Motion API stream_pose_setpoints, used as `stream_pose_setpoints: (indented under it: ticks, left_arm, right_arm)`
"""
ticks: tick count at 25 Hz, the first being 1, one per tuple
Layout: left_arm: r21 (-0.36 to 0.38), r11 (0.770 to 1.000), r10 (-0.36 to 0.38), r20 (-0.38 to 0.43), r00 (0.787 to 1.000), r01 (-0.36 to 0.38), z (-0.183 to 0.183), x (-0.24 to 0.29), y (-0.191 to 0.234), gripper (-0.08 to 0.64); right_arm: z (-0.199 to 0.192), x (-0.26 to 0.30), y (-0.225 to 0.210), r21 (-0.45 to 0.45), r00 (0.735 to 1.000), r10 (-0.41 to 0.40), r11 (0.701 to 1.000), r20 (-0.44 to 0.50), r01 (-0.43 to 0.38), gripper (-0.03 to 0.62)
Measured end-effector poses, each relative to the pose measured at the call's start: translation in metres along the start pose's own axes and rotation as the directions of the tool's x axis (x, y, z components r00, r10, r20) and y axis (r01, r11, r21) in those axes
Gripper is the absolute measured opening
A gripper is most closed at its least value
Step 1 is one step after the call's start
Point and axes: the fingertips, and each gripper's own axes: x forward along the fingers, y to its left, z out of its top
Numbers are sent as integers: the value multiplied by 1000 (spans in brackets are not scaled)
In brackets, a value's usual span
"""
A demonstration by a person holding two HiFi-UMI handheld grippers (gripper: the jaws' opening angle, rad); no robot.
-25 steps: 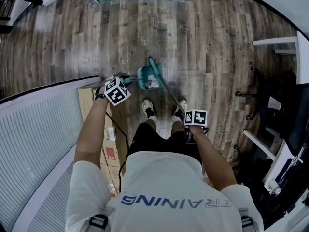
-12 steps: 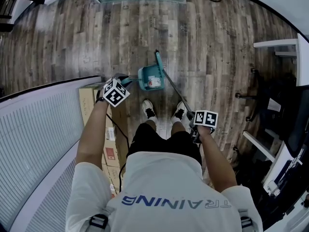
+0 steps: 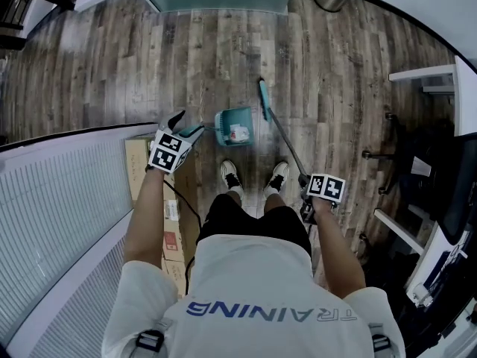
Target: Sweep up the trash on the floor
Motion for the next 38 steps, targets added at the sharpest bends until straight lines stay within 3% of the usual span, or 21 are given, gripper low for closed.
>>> stream_pose_setpoints:
  ticks: [2,5,8,11,18,21,31,33,38]
  left_arm:
    - [-96,995,19,65,998,-13,17,-20,0,280]
    - [-188,982,55,183,982,-20,45,-50,-10,149]
    - [-231,972,117,300,947,-47,76,-80,-24,47]
    - [-267,961,171,389,905,-67,105,-107,-37,10]
    - [-313,943,265,505,821,-112,148,-149,-62,3]
    - [-340,932,303,554,775,-121,167,-172,-70,3]
    - [-310,940,326,694,642,-142,231,-239,-95,3]
    - [-308,940,328,707,627,-144,236,-247,-99,3]
    - [-315,938,335,718,611,-144,235,-257,-105,3]
  right_arm:
    - [5,-7,-3,1,1000,-10,1000,20,10,107]
    - [13,-17,-5,-2,999,-21,1000,50,21,107]
    - [21,-29,-3,-6,996,-23,1000,81,23,107]
    - [32,-43,5,-25,992,-19,999,122,23,107]
    - [61,-83,32,-86,974,28,996,226,-8,107]
    - [76,-101,50,-121,961,60,992,269,-28,107]
    - [109,-145,98,-200,925,121,978,361,-50,107]
    - [110,-150,99,-217,921,121,975,371,-41,107]
    - [109,-156,96,-214,917,128,976,379,-48,107]
